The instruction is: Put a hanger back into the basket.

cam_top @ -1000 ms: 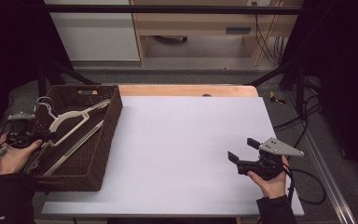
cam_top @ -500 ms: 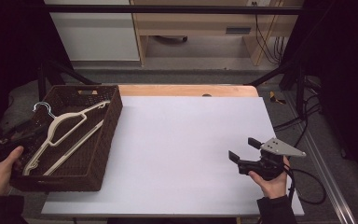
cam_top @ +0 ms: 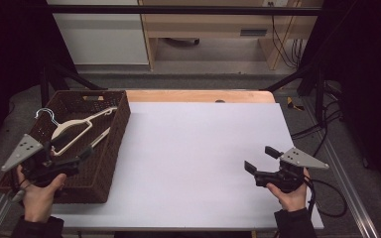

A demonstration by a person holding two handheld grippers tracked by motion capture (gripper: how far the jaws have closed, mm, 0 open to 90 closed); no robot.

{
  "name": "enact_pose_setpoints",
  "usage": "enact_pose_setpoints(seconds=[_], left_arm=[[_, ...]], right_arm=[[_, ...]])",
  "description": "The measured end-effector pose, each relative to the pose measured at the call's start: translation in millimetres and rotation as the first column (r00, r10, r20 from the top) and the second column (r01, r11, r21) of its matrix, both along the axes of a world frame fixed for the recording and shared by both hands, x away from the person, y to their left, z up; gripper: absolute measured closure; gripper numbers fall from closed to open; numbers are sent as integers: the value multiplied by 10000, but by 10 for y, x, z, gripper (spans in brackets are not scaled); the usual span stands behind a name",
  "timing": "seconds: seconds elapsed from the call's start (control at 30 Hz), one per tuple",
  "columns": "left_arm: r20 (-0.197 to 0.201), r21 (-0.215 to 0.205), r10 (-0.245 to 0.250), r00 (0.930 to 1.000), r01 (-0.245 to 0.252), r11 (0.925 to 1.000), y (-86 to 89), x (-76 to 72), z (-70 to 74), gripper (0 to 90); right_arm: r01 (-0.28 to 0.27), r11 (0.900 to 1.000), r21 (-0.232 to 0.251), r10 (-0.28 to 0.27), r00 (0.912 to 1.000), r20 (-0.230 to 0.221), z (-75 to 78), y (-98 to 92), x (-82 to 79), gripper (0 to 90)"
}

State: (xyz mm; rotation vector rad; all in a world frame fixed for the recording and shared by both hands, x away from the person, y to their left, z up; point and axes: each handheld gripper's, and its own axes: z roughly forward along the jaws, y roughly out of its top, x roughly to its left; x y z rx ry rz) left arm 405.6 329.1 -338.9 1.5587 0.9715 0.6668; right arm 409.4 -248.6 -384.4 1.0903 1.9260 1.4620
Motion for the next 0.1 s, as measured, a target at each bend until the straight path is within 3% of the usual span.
enact_pose_setpoints(seconds=[0.1], left_arm=[[-155,83,-212,9997,213,9997,-75,17,-94,55]], right_arm=[[-36,10000,81,36,10000,1,-9,-20,1,102]])
